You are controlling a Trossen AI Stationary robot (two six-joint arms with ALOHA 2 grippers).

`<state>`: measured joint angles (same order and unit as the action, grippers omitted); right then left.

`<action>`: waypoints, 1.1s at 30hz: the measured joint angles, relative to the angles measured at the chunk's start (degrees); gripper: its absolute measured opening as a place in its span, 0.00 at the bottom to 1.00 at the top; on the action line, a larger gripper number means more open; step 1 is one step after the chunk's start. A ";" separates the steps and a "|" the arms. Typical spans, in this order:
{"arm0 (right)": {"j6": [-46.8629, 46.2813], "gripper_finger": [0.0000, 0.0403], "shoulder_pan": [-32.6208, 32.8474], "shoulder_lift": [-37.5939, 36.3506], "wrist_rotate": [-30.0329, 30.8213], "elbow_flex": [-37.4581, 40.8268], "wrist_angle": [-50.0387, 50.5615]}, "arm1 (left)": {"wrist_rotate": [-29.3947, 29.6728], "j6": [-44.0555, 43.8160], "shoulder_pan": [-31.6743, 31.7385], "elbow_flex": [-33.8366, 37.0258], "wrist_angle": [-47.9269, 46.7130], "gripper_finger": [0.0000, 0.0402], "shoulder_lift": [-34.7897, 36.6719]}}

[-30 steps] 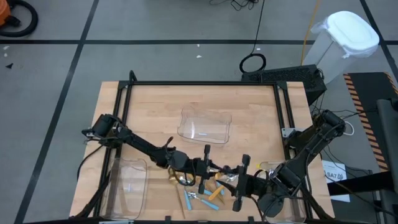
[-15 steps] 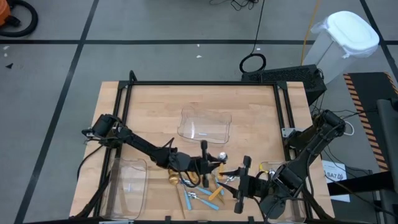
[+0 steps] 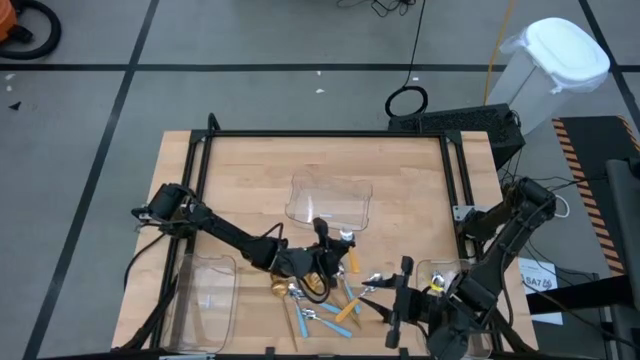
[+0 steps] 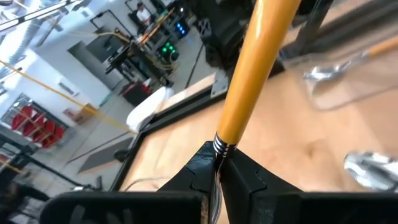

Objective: Sort silverware by color (type)
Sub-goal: Put the yellow spoon into the bottom right transparent bin

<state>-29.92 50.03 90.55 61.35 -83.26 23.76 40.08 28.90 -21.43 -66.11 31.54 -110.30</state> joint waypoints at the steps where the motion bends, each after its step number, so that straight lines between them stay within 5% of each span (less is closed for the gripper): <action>1: -0.58 0.35 0.32 0.04 0.38 0.00 0.15 | 0.66 0.22 0.00 0.00 -0.49 0.06 0.00; 19: 13.11 0.35 -3.82 1.63 -4.93 -0.02 4.05 | 3.15 -6.29 0.08 0.00 -14.05 0.06 0.04; 33: -4.81 0.35 -6.69 1.63 -10.67 -0.02 28.67 | 3.19 -8.61 0.20 0.00 -16.93 0.06 0.07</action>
<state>-34.72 43.33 92.18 50.68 -83.29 52.43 43.27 20.29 -21.23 -66.11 14.61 -110.24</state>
